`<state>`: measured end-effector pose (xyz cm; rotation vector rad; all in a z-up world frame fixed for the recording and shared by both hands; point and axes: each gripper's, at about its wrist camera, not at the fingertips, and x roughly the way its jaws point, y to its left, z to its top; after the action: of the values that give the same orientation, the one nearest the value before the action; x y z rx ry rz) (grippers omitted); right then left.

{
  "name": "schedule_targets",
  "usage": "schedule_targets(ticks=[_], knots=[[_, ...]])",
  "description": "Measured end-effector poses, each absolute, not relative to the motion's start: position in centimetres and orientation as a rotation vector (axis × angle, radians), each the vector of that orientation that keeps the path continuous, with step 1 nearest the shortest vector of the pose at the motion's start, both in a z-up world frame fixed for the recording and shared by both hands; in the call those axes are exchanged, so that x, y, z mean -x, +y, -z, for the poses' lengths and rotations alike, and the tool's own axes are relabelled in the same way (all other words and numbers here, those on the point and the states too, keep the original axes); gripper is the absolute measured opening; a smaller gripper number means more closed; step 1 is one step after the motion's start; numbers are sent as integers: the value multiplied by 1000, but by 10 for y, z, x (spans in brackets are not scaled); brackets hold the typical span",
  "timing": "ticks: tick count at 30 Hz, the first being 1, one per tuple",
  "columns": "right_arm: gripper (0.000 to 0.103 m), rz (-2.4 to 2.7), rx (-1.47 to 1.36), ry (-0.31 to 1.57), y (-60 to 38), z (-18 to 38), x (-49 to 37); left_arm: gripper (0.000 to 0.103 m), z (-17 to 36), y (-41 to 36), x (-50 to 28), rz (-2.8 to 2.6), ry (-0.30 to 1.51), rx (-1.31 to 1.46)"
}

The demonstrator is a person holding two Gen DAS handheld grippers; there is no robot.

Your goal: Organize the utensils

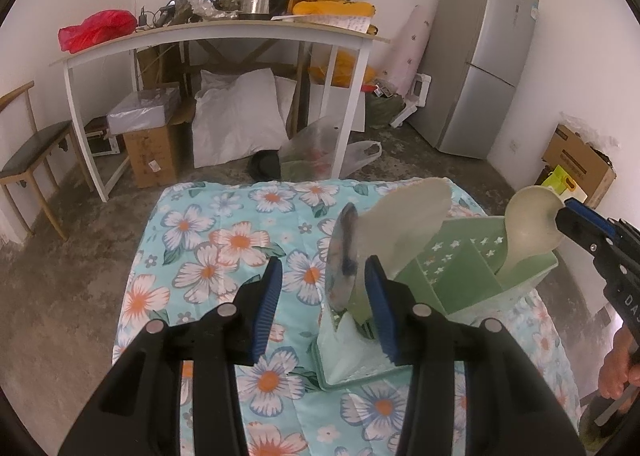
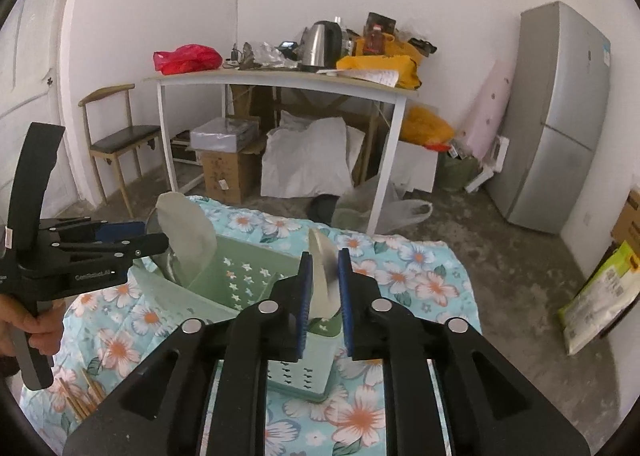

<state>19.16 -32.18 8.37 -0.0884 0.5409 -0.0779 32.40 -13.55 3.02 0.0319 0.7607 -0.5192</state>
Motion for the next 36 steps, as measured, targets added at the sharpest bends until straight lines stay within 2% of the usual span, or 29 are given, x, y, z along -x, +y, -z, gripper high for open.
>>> schedule_targets(ticks=[6,13,19,23,27,29,30,31,36], knots=[[34,77,95,504,-322,-91,-180,41,-38,-139,-318,546,731,-43],[39,71,22,444,-337,-104,-158,42,-53,-130,-309,568,666,4],[44,46,-149,389,-362,-111,-108,50,-75,-103,-275,594,585,2],[46,0,-235,496,-362,-80,-79,56,-64,-81,-237,622,628,-44],[46,-82,-297,711,-338,-14,-63,56,-13,-79,-200,651,795,-148],[37,-132,-302,816,-313,25,-60,56,18,-88,-184,637,866,-227],[31,-140,-296,837,-305,33,-59,56,27,-91,-179,630,881,-248],[30,-138,-270,858,-294,43,-58,56,39,-94,-173,629,903,-274],[30,-120,-150,860,-267,60,-53,56,55,-102,-141,584,839,-377]])
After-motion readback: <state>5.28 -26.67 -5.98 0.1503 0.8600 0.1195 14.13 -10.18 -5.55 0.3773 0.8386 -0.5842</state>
